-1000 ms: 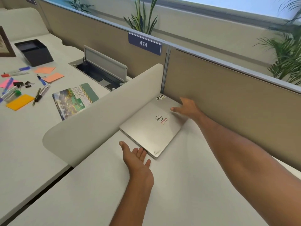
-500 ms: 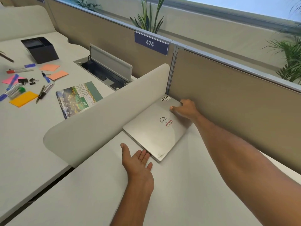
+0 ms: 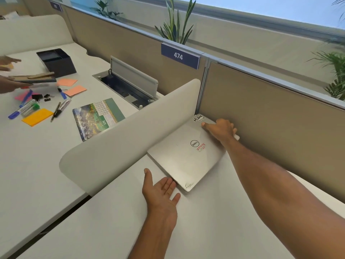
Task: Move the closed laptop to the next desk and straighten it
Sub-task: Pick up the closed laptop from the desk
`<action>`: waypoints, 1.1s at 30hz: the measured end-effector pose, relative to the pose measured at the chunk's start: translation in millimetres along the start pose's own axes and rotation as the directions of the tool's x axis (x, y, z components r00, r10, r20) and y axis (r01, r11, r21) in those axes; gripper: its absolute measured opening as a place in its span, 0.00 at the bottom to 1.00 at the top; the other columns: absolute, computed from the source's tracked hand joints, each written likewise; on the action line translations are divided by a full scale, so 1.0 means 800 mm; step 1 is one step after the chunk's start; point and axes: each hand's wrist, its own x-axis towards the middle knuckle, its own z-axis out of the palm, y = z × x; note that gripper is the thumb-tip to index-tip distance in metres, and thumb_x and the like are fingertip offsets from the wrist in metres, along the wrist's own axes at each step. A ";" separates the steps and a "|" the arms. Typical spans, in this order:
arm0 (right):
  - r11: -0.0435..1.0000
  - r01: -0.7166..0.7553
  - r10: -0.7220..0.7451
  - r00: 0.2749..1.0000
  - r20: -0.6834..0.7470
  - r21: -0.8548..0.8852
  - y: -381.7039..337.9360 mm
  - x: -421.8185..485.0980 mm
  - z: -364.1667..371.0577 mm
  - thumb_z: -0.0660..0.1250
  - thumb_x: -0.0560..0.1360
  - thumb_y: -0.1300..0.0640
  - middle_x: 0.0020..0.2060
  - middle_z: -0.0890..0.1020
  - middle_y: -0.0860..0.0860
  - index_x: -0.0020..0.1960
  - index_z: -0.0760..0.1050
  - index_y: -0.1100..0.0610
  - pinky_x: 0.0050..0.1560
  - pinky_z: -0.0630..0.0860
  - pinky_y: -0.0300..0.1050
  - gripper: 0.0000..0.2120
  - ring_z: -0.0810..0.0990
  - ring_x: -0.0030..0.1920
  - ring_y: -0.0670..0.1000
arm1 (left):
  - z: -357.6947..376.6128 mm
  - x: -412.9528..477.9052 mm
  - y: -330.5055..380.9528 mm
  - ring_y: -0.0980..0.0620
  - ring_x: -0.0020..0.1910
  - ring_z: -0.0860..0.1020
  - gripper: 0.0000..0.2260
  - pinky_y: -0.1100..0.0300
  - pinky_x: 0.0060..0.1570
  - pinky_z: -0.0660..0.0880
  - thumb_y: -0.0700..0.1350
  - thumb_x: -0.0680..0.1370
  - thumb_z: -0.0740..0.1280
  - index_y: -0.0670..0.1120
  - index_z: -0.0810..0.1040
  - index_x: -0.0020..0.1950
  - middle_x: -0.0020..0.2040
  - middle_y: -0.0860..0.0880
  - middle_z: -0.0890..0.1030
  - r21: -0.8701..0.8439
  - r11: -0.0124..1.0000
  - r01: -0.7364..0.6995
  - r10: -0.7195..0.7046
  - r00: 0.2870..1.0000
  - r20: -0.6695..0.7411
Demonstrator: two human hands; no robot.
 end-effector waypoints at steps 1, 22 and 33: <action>1.000 -0.011 0.011 1.000 -0.013 0.000 0.001 -0.001 -0.003 0.70 0.65 0.23 0.66 0.82 0.59 0.59 0.85 0.55 0.71 0.70 0.59 0.40 0.75 0.71 0.65 | 0.000 0.001 0.001 0.43 0.75 0.77 0.41 0.40 0.78 0.70 0.70 0.82 0.62 0.37 0.76 0.78 0.73 0.40 0.80 0.005 1.000 0.004 -0.004 1.000 0.004; 0.956 -0.041 0.037 0.999 0.020 0.291 0.028 -0.065 -0.077 0.78 0.62 0.29 0.37 0.86 0.51 0.31 0.81 0.57 0.41 0.75 0.47 0.29 0.87 0.42 0.57 | 0.009 -0.039 -0.001 0.41 0.58 0.87 0.11 0.46 0.53 0.82 0.47 0.88 0.66 0.43 0.83 0.65 0.50 0.45 0.92 0.194 0.974 -0.116 0.093 0.988 0.124; 0.939 -0.002 0.002 1.000 0.001 0.344 0.013 -0.147 -0.166 0.81 0.66 0.32 0.31 0.75 0.48 0.29 0.68 0.53 0.34 0.64 0.46 0.31 0.73 0.32 0.53 | 0.020 -0.112 -0.007 0.44 0.54 0.88 0.07 0.50 0.50 0.82 0.38 0.88 0.65 0.46 0.81 0.63 0.59 0.44 0.89 0.242 0.929 -0.280 0.257 0.959 0.121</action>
